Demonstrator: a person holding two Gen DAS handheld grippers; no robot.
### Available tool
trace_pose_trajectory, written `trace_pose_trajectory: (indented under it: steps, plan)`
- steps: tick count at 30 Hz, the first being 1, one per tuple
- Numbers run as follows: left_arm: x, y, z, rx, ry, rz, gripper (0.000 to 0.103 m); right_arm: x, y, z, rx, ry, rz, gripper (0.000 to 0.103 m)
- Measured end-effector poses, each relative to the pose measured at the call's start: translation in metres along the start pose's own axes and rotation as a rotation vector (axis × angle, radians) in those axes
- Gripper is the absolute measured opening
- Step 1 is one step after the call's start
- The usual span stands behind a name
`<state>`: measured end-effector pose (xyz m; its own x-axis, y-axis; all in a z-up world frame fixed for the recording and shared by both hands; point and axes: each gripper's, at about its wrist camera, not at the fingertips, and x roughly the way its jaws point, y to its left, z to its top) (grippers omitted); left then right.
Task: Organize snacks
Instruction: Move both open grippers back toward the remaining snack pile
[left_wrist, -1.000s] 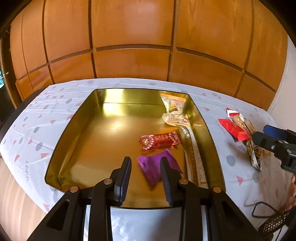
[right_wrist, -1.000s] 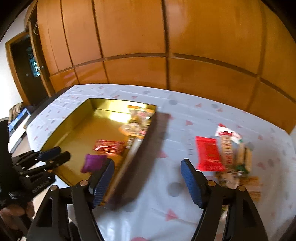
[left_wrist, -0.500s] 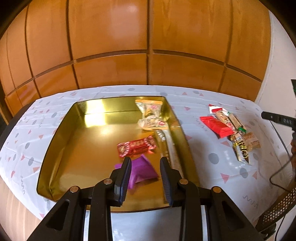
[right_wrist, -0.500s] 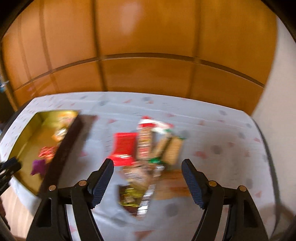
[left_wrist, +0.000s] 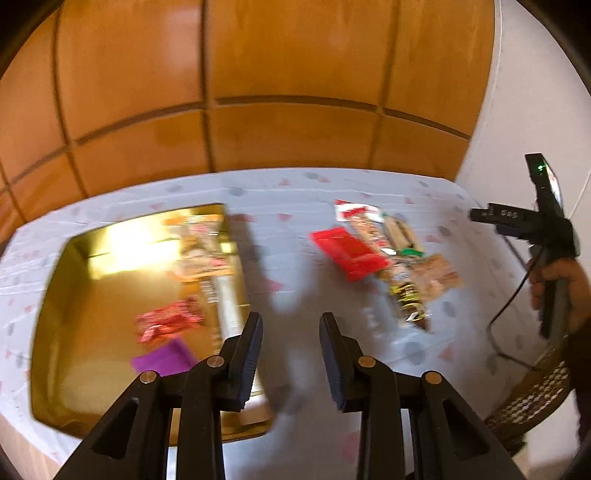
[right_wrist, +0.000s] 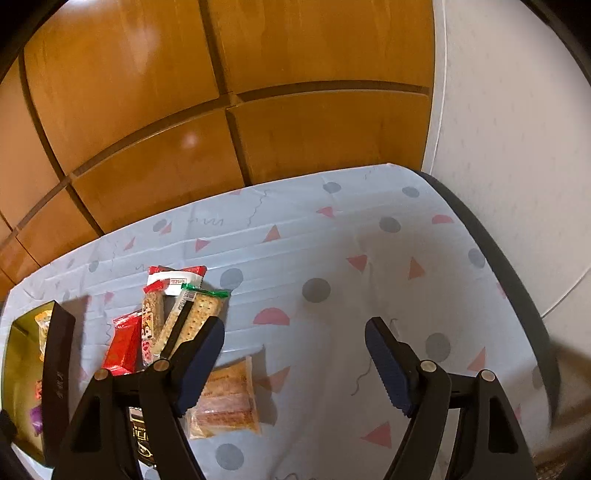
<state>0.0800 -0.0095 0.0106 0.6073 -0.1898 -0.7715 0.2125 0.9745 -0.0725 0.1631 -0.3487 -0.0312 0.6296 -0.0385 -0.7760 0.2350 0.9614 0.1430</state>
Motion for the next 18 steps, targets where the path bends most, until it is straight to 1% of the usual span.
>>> trace_pose_trajectory:
  steps: [1,2,3,5,7,9,10,12,14,16,18]
  plan:
    - [0.005,-0.007,0.007,0.006,0.006,-0.011,0.033,0.0,0.0,-0.001,0.007,0.006,0.008,0.079]
    - [0.008,-0.011,0.011,0.015,0.011,-0.018,0.037,0.0,0.0,-0.002,0.013,0.01,0.02,0.079]
    - [0.015,-0.018,0.016,0.028,0.021,-0.023,0.038,-0.002,0.001,-0.003,0.019,0.01,0.031,0.079]
    - [0.03,-0.029,0.025,0.038,0.056,-0.037,0.038,-0.003,0.001,-0.003,0.029,0.0,0.042,0.081]
    - [0.052,-0.039,0.036,0.026,0.116,-0.058,0.038,-0.005,0.002,-0.004,0.039,-0.011,0.052,0.082]
    - [0.07,-0.044,0.043,0.007,0.149,-0.072,0.04,-0.008,0.002,-0.003,0.043,-0.019,0.065,0.084]
    - [0.078,-0.045,0.046,-0.007,0.163,-0.074,0.042,-0.008,0.001,-0.002,0.046,-0.021,0.067,0.086]
    - [0.098,-0.047,0.053,-0.037,0.197,-0.093,0.057,-0.007,0.0,-0.002,0.051,-0.016,0.069,0.087]
    - [0.113,-0.05,0.057,-0.055,0.224,-0.087,0.064,-0.004,0.0,-0.001,0.052,-0.002,0.076,0.087]
    - [0.131,-0.054,0.061,-0.063,0.257,-0.082,0.064,-0.003,0.001,-0.001,0.044,0.007,0.084,0.087]
    - [0.142,-0.056,0.065,-0.069,0.271,-0.072,0.066,-0.005,0.003,-0.001,0.034,0.002,0.097,0.088]
